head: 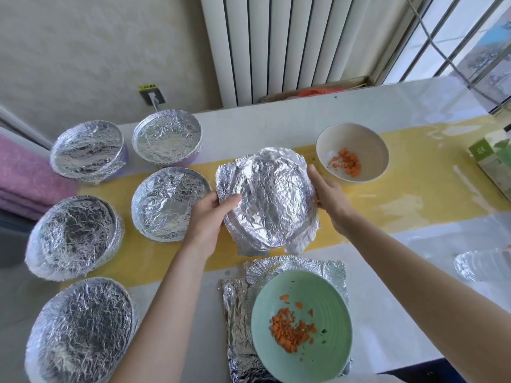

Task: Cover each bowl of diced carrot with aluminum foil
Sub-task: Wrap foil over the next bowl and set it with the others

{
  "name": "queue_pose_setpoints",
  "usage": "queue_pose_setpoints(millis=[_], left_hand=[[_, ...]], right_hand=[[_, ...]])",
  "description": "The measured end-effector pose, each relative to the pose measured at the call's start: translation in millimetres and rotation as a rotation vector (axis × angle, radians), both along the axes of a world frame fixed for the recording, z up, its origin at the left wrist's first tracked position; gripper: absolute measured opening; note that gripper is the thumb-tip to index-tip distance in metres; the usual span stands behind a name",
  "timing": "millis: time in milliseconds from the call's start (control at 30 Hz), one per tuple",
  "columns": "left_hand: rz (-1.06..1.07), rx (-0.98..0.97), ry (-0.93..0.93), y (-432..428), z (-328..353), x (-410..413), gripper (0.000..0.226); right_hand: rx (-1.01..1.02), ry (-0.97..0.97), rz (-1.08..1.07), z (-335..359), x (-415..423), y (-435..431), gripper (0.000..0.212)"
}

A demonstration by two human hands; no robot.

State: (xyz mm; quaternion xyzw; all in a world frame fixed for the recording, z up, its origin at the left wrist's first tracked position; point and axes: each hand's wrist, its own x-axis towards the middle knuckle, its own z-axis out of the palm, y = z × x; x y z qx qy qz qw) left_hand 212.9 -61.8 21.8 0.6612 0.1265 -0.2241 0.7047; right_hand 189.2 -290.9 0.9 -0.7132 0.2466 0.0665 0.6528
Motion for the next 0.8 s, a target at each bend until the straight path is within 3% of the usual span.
queue_pose_setpoints(millis=[100,200,300,433,500,567,667,733,800], left_hand=[[0.011,0.001,0.036,-0.8,2.6,0.0,0.024],[0.078,-0.040,0.089,-3.3,5.9,-1.8,0.013],[0.108,-0.062,0.066,0.2,2.3,-3.0,0.024],[0.122,0.342,-0.259,0.4,-6.9,-5.9,0.040],[0.146,0.441,-0.359,-3.9,-5.1,-6.1,0.040],[0.199,0.337,-0.245,-8.3,-0.8,-5.0,0.035],[0.164,0.175,0.017,-6.0,-1.5,-4.6,0.019],[0.104,0.159,0.029,0.1,-6.3,-5.4,0.030],[0.101,0.220,-0.078,2.6,-10.5,-6.2,0.037]], right_hand=[[-0.005,0.020,0.089,-2.1,2.2,-0.2,0.073],[-0.052,-0.060,-0.015,-2.6,2.7,1.5,0.054],[-0.081,-0.161,-0.082,-4.2,1.6,2.6,0.046],[-0.135,-0.172,-0.101,-11.8,-0.5,6.9,0.052],[-0.170,-0.170,-0.109,-12.2,-2.3,12.9,0.050],[-0.199,-0.167,-0.133,-13.1,-3.3,17.7,0.037],[-0.259,-0.162,-0.193,-18.2,-0.4,15.3,0.044],[-0.285,-0.137,-0.188,-22.4,2.1,11.3,0.044],[-0.299,-0.119,-0.177,-25.9,2.3,9.0,0.042]])
